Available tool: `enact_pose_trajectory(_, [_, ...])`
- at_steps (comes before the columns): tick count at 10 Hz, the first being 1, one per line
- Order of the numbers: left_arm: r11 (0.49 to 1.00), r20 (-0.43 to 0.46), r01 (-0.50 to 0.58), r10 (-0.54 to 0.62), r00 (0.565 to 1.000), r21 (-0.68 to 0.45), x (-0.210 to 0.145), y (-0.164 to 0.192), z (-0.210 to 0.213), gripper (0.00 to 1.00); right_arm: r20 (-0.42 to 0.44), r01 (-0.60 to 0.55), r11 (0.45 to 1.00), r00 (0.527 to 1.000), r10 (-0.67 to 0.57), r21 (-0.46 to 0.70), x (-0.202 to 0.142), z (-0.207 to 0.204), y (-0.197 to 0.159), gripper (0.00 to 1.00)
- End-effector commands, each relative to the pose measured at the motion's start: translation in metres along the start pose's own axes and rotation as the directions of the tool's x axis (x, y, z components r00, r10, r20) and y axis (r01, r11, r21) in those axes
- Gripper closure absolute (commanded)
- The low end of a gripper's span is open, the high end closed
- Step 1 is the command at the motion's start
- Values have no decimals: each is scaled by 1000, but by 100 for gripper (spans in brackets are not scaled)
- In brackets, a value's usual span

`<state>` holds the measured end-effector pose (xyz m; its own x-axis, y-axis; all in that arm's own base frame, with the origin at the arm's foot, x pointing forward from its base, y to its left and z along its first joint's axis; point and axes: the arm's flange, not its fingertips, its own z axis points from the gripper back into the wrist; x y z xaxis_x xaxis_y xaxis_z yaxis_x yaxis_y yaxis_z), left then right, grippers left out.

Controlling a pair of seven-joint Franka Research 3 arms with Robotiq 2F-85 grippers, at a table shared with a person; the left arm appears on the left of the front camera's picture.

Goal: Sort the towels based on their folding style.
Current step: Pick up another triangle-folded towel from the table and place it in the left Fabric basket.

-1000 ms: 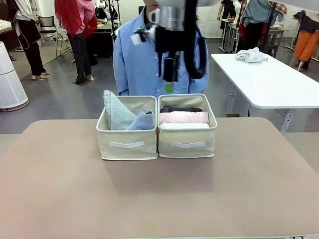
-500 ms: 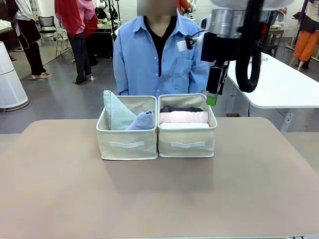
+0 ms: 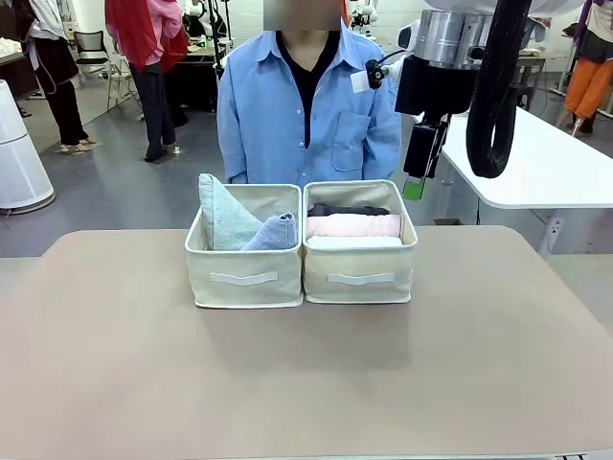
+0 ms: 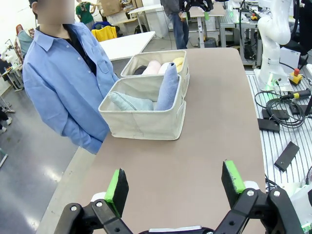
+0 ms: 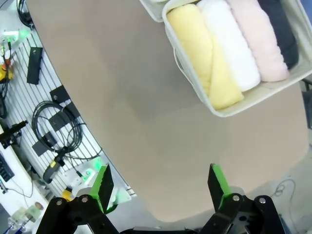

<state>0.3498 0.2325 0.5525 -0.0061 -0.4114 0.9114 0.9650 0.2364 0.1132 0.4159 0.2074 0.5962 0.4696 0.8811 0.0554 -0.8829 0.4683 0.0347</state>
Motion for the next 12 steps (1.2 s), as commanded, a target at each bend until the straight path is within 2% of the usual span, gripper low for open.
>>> enact_pose_trajectory(1, [1000, 21, 19, -19, 1000, 11, 0, -3, 0, 0, -3, 2, 1000, 1000, -2, 13, -1, 0, 0, 0])
enact_pose_trajectory(4, [1000, 21, 19, -19, 1000, 11, 0, -3, 0, 0, -1, 0, 1000, 1000, 0, 1, 0, 0, 0, 0])
enact_pose_trajectory(5, [1000, 21, 19, -19, 1000, 11, 0, -3, 0, 0, 92, -120, 986, 990, 110, 114, -31, 1, -16, 0])
enact_pose_trajectory(6, [1000, 21, 19, -19, 1000, 11, 0, -3, 0, 0, 198, -236, 960, 959, 205, 148, -73, 0, -34, 0])
enact_pose_trajectory(7, [1000, 21, 19, -19, 1000, 11, 0, -3, 0, 0, 332, -289, 945, 916, 227, 152, -108, 0, -49, 0])
enact_pose_trajectory(9, [1000, 21, 19, -19, 1000, 11, 0, -3, 0, 0, 556, -382, 915, 792, 253, 128, -172, -1, -73, 0])
enact_pose_trajectory(10, [1000, 21, 19, -19, 1000, 11, 0, -3, 0, 0, 699, -406, 906, 683, 212, 123, -211, -3, -86, 0])
enact_pose_trajectory(11, [1000, 21, 19, -19, 1000, 11, 0, -3, 0, 0, 804, -399, 910, 574, 153, 112, -245, -4, -96, 0])
enact_pose_trajectory(12, [1000, 21, 19, -19, 1000, 11, 0, -3, 0, 0, 870, -402, 911, 476, 128, 87, -277, -6, -103, 0])
